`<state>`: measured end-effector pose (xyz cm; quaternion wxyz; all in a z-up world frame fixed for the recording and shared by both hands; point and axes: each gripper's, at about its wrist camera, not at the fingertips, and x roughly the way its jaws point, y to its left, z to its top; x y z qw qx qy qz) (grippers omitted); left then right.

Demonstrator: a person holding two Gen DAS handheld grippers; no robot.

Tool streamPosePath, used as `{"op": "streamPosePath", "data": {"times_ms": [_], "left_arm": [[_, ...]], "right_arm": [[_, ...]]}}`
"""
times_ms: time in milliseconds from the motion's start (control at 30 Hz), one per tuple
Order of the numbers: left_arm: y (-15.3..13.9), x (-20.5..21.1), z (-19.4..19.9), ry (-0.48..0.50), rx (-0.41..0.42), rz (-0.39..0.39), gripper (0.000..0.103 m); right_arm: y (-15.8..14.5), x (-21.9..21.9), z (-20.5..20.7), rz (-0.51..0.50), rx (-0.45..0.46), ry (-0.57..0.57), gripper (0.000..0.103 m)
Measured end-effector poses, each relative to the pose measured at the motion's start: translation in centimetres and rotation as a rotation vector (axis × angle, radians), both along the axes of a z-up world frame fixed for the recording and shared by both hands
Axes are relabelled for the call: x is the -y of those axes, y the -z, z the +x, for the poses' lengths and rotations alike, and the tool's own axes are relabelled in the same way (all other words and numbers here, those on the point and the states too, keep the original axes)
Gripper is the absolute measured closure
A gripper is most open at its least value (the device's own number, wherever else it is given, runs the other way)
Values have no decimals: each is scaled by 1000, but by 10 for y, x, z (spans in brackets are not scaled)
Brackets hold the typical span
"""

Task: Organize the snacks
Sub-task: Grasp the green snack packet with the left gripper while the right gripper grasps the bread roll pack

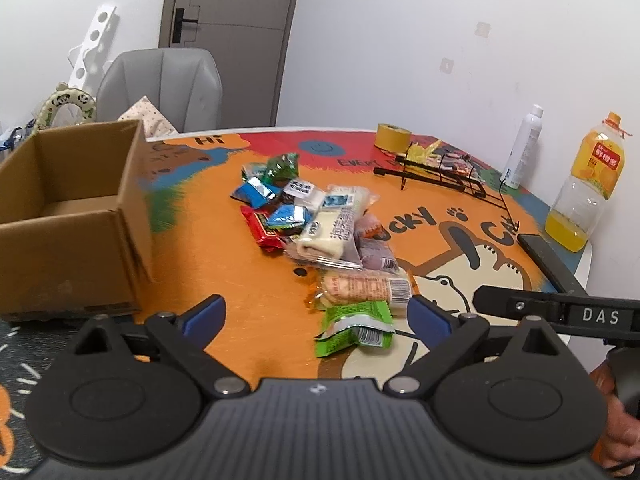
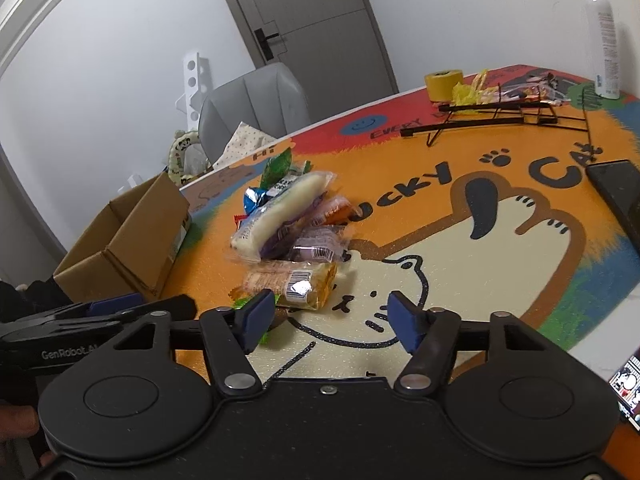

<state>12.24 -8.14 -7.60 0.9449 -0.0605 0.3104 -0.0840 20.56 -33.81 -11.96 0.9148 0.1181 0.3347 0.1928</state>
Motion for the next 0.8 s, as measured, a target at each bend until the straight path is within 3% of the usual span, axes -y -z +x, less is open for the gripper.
{"op": "streamPosePath", "data": {"times_ms": [300, 500, 800], "left_arm": [[20, 17, 23, 7, -32, 5, 13], [33, 29, 35, 15, -63, 19, 21], [45, 39, 46, 9, -96, 9, 36]], "right_arm": [[17, 6, 21, 37, -16, -34, 52], [27, 17, 34, 136, -59, -45, 52], [30, 13, 46, 104, -52, -34, 51]]}}
